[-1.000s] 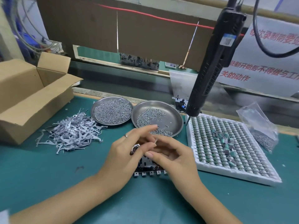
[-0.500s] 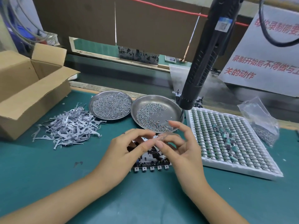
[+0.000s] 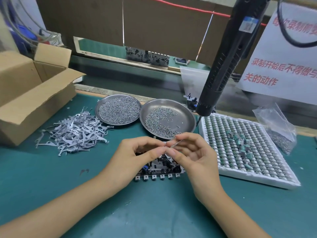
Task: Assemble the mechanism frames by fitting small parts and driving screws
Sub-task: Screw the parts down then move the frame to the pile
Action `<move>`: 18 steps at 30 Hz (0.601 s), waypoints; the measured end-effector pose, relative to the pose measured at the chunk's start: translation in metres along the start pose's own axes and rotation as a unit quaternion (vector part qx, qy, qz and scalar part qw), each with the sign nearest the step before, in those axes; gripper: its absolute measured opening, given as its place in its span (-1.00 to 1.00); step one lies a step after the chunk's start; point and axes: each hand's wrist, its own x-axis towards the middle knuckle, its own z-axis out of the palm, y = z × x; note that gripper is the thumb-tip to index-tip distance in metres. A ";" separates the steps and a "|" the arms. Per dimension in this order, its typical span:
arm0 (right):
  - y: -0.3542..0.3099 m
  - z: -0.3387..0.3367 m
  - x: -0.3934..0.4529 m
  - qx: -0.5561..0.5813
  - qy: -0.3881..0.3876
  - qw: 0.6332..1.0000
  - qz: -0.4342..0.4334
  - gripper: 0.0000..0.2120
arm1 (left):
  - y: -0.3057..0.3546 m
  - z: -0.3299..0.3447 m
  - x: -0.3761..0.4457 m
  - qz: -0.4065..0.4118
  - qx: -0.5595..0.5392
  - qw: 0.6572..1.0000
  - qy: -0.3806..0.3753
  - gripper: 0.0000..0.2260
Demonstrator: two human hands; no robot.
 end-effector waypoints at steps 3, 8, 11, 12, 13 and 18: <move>-0.001 0.000 -0.001 -0.035 -0.002 0.999 -0.003 -0.78 | 0.004 -0.004 0.001 0.007 0.026 0.999 0.023 -0.88; -0.003 -0.006 0.000 -0.104 -0.003 0.995 0.010 -0.93 | 0.005 -0.014 0.001 0.007 0.112 0.993 0.020 -0.84; -0.002 -0.008 0.002 -0.126 0.001 0.992 0.006 -0.82 | 0.004 -0.017 0.001 0.004 0.123 0.992 0.003 -0.83; -0.002 -0.008 0.002 -0.135 0.006 0.991 0.004 -0.81 | 0.004 -0.018 0.001 0.001 0.121 0.993 0.001 -0.82; -0.001 -0.008 0.002 -0.142 0.011 0.990 0.002 -0.80 | 0.004 -0.018 0.001 -0.003 0.118 0.993 -0.002 -0.82; 0.000 -0.009 0.002 -0.147 0.017 0.989 0.004 -0.76 | 0.003 -0.019 0.002 -0.014 0.117 0.993 -0.001 -0.81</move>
